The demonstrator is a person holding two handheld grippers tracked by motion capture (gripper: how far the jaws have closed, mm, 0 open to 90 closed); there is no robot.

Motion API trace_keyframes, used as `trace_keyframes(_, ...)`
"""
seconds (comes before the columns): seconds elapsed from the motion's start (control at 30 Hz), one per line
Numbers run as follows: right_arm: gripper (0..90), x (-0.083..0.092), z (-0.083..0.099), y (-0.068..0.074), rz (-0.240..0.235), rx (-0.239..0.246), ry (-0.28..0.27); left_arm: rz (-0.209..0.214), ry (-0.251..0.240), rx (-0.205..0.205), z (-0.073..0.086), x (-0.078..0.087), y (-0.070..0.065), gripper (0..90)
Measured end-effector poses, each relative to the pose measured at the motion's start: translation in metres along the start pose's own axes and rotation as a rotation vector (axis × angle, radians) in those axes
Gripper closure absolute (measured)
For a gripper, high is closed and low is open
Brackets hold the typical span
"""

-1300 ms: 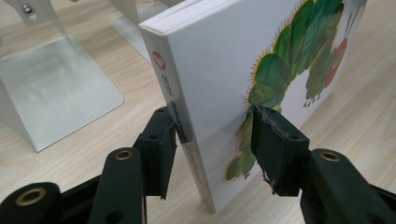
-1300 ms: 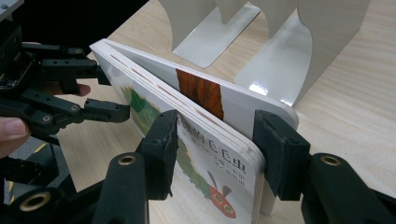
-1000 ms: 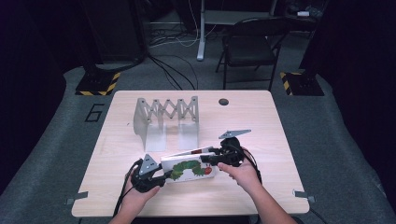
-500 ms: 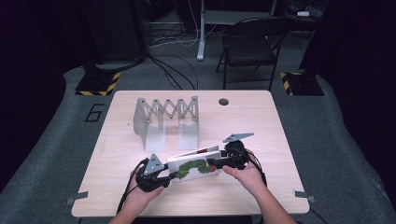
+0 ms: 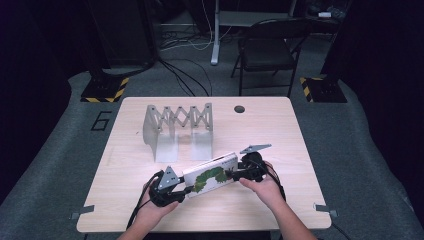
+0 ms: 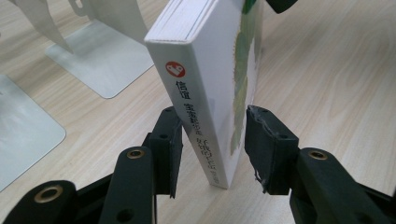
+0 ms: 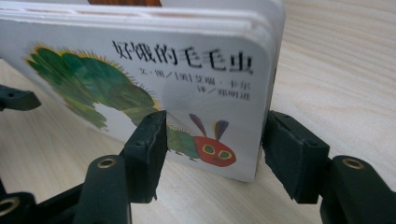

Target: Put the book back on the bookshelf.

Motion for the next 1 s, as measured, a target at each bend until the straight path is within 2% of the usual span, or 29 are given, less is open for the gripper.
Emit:
trace_keyframes(0.13, 39.9, -0.002, 0.000, 0.000, -0.001, -0.011, 0.003, 0.005, -0.007, -0.008, -0.001, 0.001, -0.001, 56.8)
trace_keyframes(0.17, 40.0, -0.002, 0.000, -0.001, -0.001, -0.010, 0.004, -0.005, -0.016, -0.013, -0.001, 0.001, -0.001, 57.6)
trace_keyframes(0.23, 40.2, -0.002, 0.001, 0.000, 0.002, -0.003, 0.009, 0.016, -0.047, -0.012, -0.003, 0.003, -0.002, 60.0)
trace_keyframes(0.27, 40.2, -0.002, 0.001, -0.001, 0.008, 0.013, -0.001, 0.019, -0.058, -0.018, -0.005, 0.004, -0.003, 60.3)
trace_keyframes(0.3, 40.2, -0.001, 0.001, 0.000, 0.009, 0.008, 0.012, 0.011, -0.060, -0.029, -0.006, 0.005, -0.003, 60.3)
trace_keyframes(0.4, 40.1, -0.001, 0.001, 0.001, 0.011, 0.008, 0.012, 0.003, -0.058, -0.028, -0.007, 0.004, -0.004, 60.3)
trace_keyframes(0.43, 40.1, -0.001, 0.001, 0.001, 0.015, 0.015, 0.004, 0.001, -0.071, -0.016, -0.008, 0.003, -0.004, 60.3)
trace_keyframes(0.47, 40.0, -0.002, 0.001, 0.001, 0.014, 0.013, 0.003, 0.013, -0.068, -0.009, -0.008, 0.003, -0.004, 60.4)
trace_keyframes(0.57, 40.0, -0.001, 0.001, 0.002, 0.014, 0.008, 0.008, 0.008, -0.081, -0.010, -0.010, 0.002, -0.004, 60.5)
trace_keyframes(0.6, 40.0, -0.001, 0.002, 0.001, 0.015, 0.008, 0.007, 0.025, -0.078, 0.002, -0.011, 0.002, -0.004, 60.5)
trace_keyframes(0.63, 40.0, -0.001, 0.002, 0.001, 0.015, 0.005, 0.008, 0.020, -0.091, 0.001, -0.012, 0.001, -0.003, 60.5)
trace_keyframes(0.67, 40.0, -0.001, 0.002, 0.002, 0.012, -0.003, 0.008, 0.038, -0.088, 0.003, -0.014, 0.001, -0.003, 60.6)
trace_keyframes(0.83, 40.5, -0.001, 0.003, 0.000, 0.001, -0.007, 0.002, 0.038, -0.100, 0.007, -0.018, -0.002, -0.004, 60.6)
trace_keyframes(0.87, 40.8, -0.001, 0.004, 0.000, -0.005, -0.016, 0.000, 0.044, -0.088, 0.005, -0.019, -0.003, -0.004, 60.5)
trace_keyframes(0.93, 40.9, -0.001, 0.005, 0.000, -0.007, -0.026, -0.006, 0.040, -0.079, -0.005, -0.021, -0.005, -0.005, 60.3)
trace_keyframes(0.97, 40.9, -0.001, 0.005, 0.000, -0.003, -0.030, -0.008, 0.025, -0.082, -0.005, -0.022, -0.007, -0.006, 60.2)
trace_keyframes(1.0, 41.0, 0.000, 0.006, -0.001, -0.003, -0.017, -0.005, 0.026, -0.075, -0.004, -0.023, -0.007, -0.006, 59.7)
Point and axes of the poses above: each handheld gripper's, and its own axes: x roughly backward along the jaws, z roughly out of its underside, y roughly to its left, the point moved 3 cm from there along -x, roughly forward along the jaws, and after that the axes turned 5 degrees about y, right-handed, at the moved point
